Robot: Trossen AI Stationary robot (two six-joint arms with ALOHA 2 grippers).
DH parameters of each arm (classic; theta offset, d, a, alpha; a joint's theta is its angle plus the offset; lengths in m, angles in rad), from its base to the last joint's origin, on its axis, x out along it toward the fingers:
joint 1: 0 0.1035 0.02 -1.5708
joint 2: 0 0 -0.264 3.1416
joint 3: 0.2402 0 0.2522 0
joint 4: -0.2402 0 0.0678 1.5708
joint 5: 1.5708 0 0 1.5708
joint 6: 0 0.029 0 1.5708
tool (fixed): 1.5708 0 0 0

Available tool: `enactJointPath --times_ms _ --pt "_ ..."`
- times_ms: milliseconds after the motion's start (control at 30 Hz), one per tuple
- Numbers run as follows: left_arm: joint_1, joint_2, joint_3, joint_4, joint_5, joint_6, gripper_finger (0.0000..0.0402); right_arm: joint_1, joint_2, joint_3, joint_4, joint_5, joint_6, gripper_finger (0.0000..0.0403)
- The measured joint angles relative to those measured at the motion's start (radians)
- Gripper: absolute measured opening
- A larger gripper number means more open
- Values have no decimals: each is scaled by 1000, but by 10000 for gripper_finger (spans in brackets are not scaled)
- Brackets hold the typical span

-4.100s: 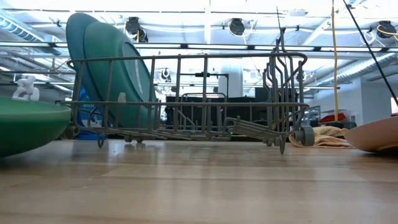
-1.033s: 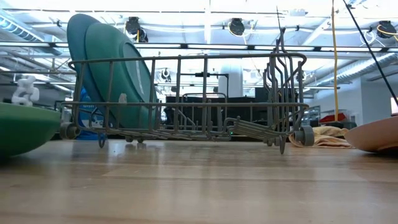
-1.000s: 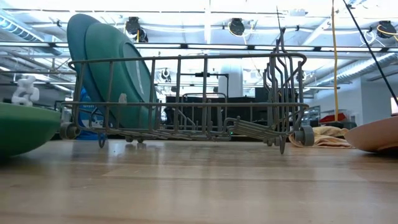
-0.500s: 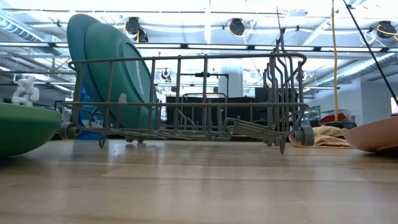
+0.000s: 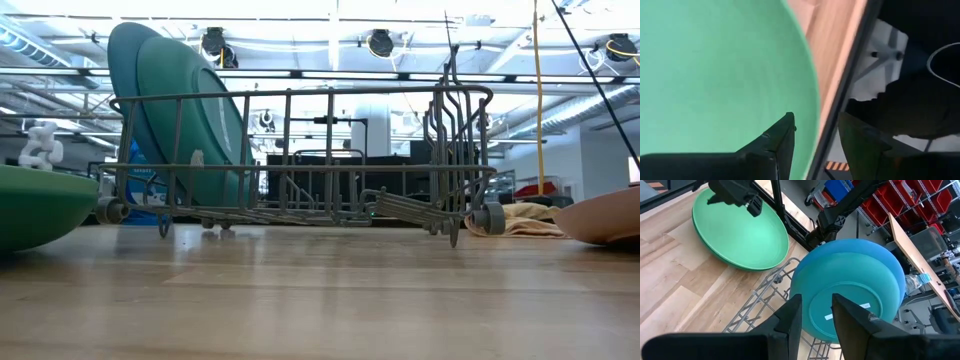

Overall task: Sort dishes
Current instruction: Put the light green plate into the dish rack

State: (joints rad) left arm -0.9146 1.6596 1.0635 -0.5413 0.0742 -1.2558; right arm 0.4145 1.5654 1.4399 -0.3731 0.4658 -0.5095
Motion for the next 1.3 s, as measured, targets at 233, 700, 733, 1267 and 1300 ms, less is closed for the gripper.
enactJointPath --times_ms 233,700,733,1267,1300 --pt "0 33 -1 40 -2 -14 151 0 0 0 -7 0 0 100" --pt "11 88 -1 20 0 -43 150 0 0 0 -7 0 0 100" --pt "12 88 -1 20 0 -46 147 0 0 0 -7 0 0 100" --pt "13 87 28 28 9 -48 3 0 0 0 -7 0 0 100" --pt "13 88 35 23 10 -48 2 0 0 0 -6 0 0 100"
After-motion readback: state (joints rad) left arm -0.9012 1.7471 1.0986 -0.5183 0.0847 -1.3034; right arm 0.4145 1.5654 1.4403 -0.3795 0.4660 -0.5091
